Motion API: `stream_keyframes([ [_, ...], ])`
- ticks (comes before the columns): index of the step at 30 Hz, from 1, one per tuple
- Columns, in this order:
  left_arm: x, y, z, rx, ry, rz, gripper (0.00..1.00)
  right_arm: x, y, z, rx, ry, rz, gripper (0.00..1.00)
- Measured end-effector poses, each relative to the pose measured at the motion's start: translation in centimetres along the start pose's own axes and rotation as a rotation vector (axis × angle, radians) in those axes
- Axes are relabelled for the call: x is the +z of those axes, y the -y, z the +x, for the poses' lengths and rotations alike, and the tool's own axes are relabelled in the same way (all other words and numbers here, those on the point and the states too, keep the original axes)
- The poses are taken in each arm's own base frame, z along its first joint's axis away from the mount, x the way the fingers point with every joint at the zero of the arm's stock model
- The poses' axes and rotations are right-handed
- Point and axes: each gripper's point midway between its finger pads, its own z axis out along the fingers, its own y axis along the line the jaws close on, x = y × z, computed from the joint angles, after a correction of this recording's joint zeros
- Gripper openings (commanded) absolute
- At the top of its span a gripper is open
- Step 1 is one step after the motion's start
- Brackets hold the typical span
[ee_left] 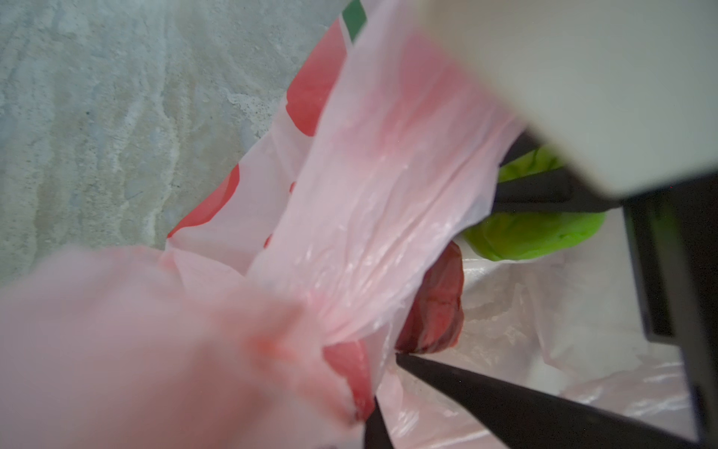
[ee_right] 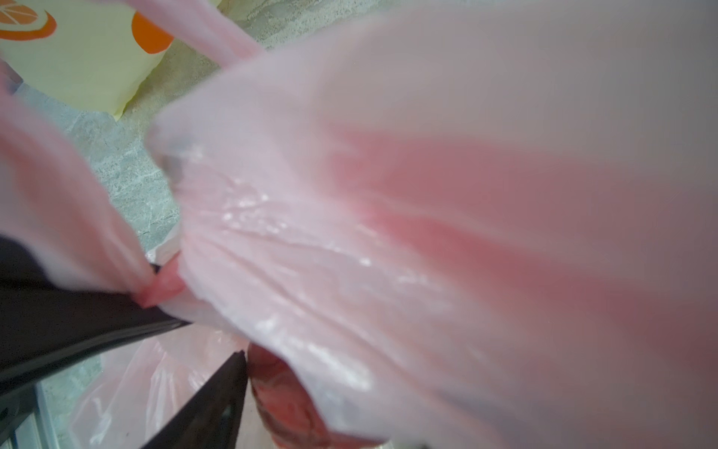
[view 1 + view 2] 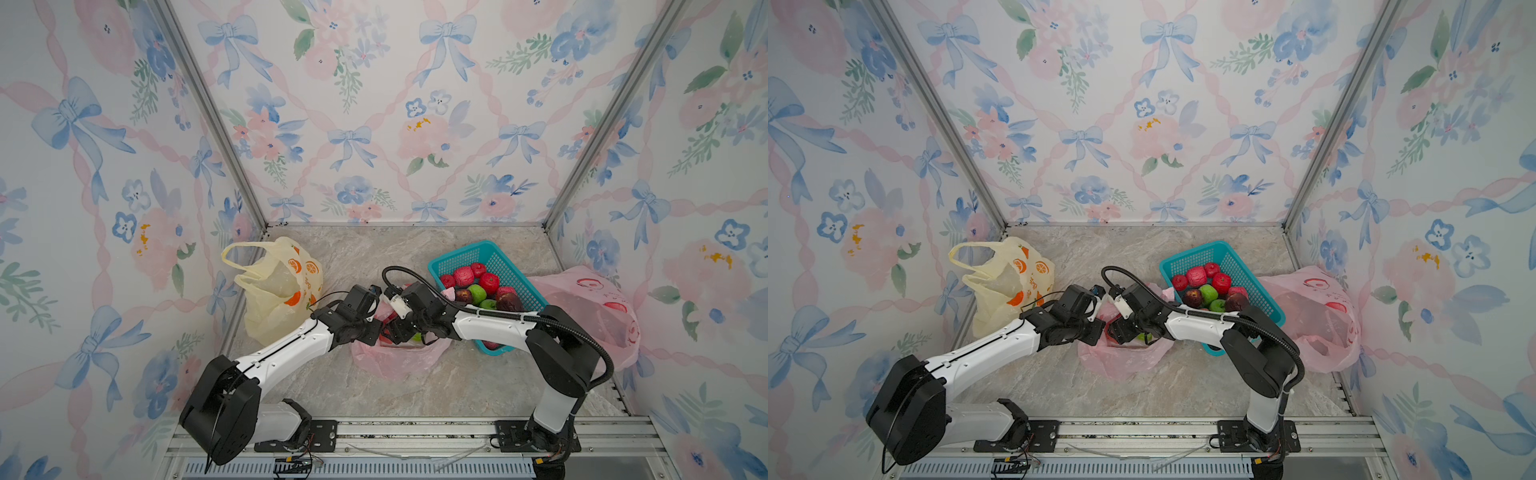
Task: Untie the knot of a plastic bag & take out the apple
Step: Pick up the apple from the plastic bag.
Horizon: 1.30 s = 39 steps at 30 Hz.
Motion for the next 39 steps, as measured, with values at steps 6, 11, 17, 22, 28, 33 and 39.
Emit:
stream_keyframes([
  [6, 0.0, -0.1, -0.2, -0.003, 0.002, -0.002, 0.00, 0.6, 0.1, -0.4, 0.001, 0.001, 0.004, 0.78],
  [11, 0.0, -0.1, -0.3, -0.004, -0.004, -0.004, 0.00, 1.4, 0.2, -0.8, -0.005, 0.008, 0.005, 0.76],
  [17, 0.1, -0.3, 0.0, -0.007, -0.021, -0.008, 0.00, 2.1, 0.3, -1.0, -0.004, 0.005, 0.002, 0.64],
  [22, 0.1, -0.3, 0.0, -0.007, -0.021, -0.009, 0.00, 2.1, 0.4, -0.5, -0.002, -0.007, 0.005, 0.56],
  [28, 0.1, -0.4, -0.1, -0.009, -0.017, -0.014, 0.00, 0.8, 0.4, 0.7, -0.002, -0.009, 0.012, 0.52],
  [33, 0.4, -0.9, -0.6, -0.015, -0.010, -0.047, 0.00, -1.5, -1.1, 1.1, -0.022, 0.016, -0.034, 0.45],
  [39, 0.1, -1.1, -1.7, -0.019, 0.016, -0.066, 0.00, -5.9, -4.1, -2.4, -0.059, 0.148, -0.173, 0.43],
])
